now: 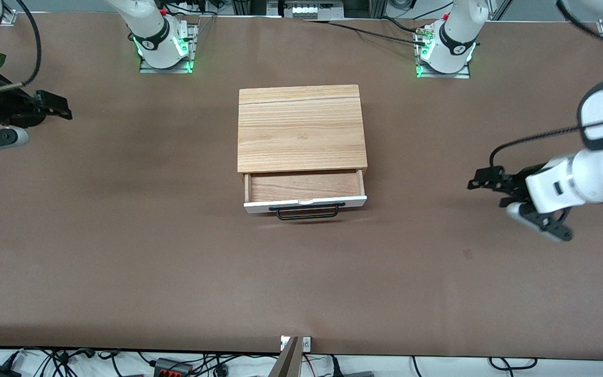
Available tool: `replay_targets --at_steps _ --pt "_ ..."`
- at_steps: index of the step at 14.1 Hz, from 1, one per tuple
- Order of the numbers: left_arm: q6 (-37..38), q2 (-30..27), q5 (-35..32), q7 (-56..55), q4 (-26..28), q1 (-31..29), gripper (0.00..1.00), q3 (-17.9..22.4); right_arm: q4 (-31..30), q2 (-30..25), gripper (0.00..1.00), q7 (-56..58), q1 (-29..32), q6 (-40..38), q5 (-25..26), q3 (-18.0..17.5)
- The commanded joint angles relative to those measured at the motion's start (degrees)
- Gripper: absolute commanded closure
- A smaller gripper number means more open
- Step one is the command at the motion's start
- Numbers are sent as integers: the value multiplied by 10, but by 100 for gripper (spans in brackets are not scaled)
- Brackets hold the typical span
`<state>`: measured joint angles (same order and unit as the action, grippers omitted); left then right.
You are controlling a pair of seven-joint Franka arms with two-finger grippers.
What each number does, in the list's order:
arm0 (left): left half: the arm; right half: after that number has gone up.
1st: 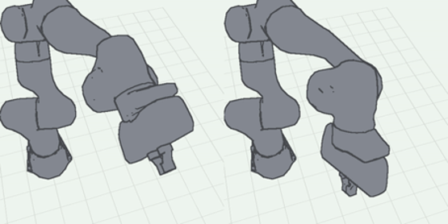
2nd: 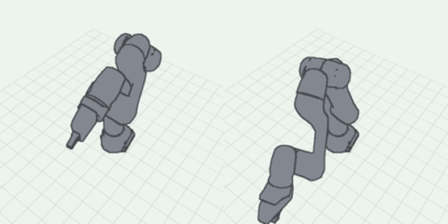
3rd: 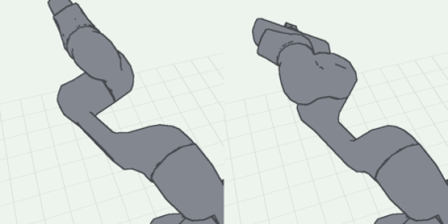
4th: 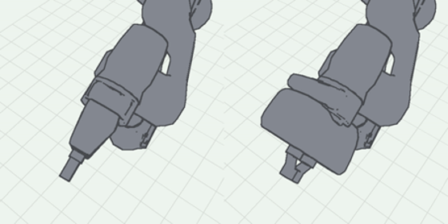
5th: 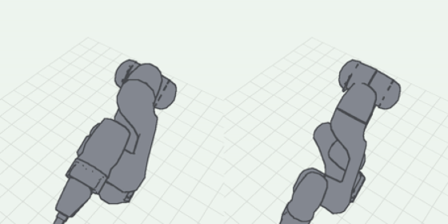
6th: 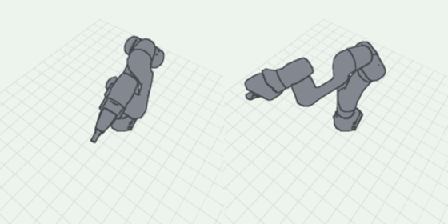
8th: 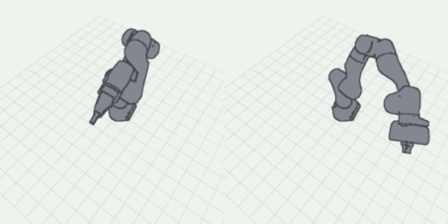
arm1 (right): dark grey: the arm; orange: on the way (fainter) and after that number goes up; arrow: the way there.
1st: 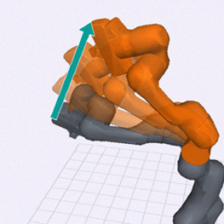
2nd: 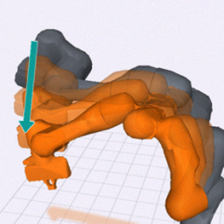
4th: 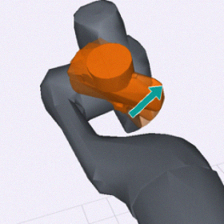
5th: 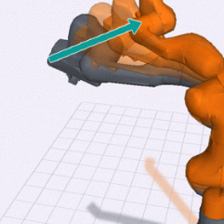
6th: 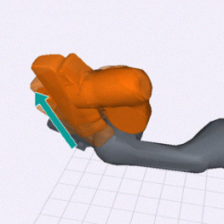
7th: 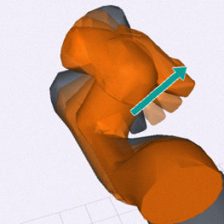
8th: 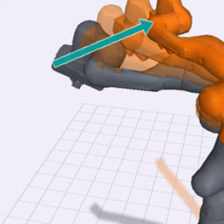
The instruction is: Pull top drawer with both arms simultaneously
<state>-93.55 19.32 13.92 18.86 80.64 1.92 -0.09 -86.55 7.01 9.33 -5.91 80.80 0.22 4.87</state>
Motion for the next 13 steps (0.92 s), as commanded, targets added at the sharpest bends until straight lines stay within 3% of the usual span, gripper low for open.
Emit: replay_targets --at_steps 1,2,5,6,9,13 --pt "-58 -131 -60 -62 144 -8 0 -3 -146 -77 0 -26 34 123 8 -30" --pt "-72 -161 -62 -88 172 -26 0 -6 -152 -80 0 -29 41 134 8 -30" --pt "-40 -181 -102 -112 177 -39 0 -14 -142 -97 0 -26 56 130 2 -31" --pt "-37 -192 -121 -140 187 -42 0 -33 -142 -97 0 -27 56 131 3 -32" --pt "-103 -241 -137 -242 262 -61 0 -72 -142 -96 0 -68 72 130 1 -43" --pt "-92 -243 -136 -241 250 -65 0 -73 -113 -89 0 -75 78 135 1 -43"
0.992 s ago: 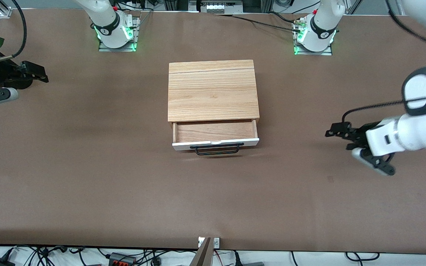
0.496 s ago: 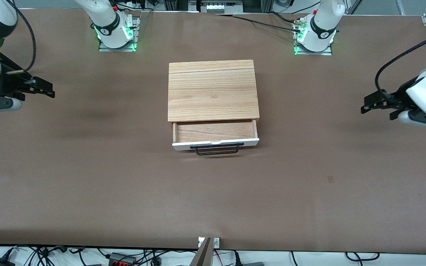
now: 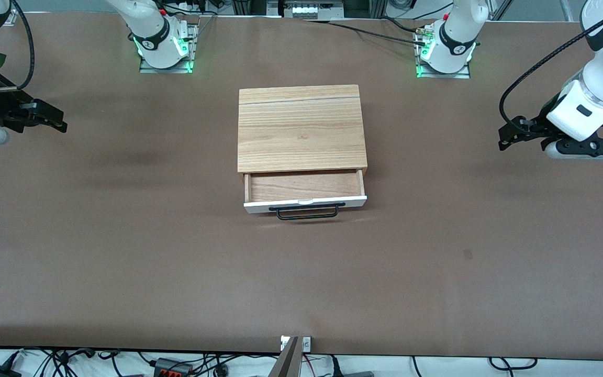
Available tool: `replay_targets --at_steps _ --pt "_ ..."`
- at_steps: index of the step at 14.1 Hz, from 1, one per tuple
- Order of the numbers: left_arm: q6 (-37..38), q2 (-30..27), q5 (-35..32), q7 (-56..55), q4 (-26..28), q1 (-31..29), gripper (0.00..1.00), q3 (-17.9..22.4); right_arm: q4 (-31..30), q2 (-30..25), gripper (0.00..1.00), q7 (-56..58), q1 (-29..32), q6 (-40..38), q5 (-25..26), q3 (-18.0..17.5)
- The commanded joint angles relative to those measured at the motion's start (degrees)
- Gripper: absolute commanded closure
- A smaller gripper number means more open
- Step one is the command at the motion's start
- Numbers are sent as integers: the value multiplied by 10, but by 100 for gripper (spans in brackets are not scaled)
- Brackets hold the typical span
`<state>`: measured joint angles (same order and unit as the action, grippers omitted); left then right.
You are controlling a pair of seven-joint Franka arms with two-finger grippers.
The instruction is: Pull top drawer with both arms simultaneously
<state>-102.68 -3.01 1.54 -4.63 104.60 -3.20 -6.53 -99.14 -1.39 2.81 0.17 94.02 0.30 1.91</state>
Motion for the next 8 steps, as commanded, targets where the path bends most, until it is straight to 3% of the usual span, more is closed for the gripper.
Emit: replay_targets --at_steps 1,8 --pt "7 -21 -12 -7 10 -13 0 -9 21 -1 0 -9 27 4 1 -13" --pt "54 -38 -7 -9 10 -14 0 -19 26 -1 0 -14 21 -7 0 -14"
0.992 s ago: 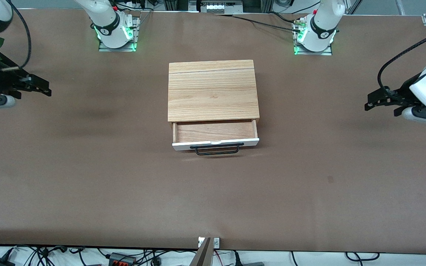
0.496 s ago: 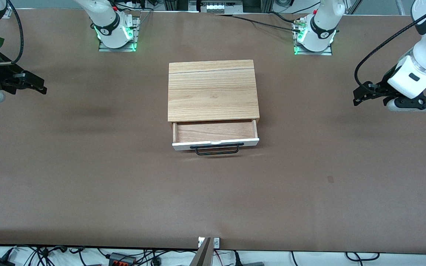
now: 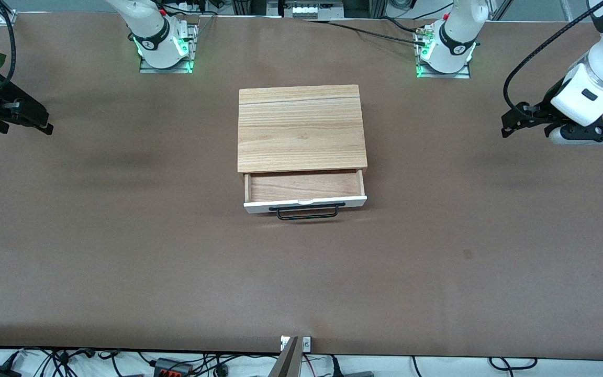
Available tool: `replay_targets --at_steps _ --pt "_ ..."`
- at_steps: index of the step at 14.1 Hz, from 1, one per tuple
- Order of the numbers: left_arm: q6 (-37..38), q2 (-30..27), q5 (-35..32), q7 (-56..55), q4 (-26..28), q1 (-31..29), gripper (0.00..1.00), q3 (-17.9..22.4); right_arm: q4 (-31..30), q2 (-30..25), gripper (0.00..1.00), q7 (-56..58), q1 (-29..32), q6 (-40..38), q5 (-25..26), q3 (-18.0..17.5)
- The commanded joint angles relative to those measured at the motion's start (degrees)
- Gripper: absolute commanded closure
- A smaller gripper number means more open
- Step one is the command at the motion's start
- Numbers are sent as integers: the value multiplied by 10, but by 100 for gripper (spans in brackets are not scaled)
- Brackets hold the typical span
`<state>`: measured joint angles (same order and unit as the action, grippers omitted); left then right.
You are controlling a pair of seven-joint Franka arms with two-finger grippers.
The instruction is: Pull top drawer with both arms simultaneously
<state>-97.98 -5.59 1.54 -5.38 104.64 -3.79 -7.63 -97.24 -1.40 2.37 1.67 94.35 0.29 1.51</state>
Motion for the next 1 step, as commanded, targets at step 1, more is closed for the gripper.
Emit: replay_targets --at_steps 1 --pt "7 -12 -7 -2 9 -8 0 -8 7 -1 0 -10 6 -14 0 -10"
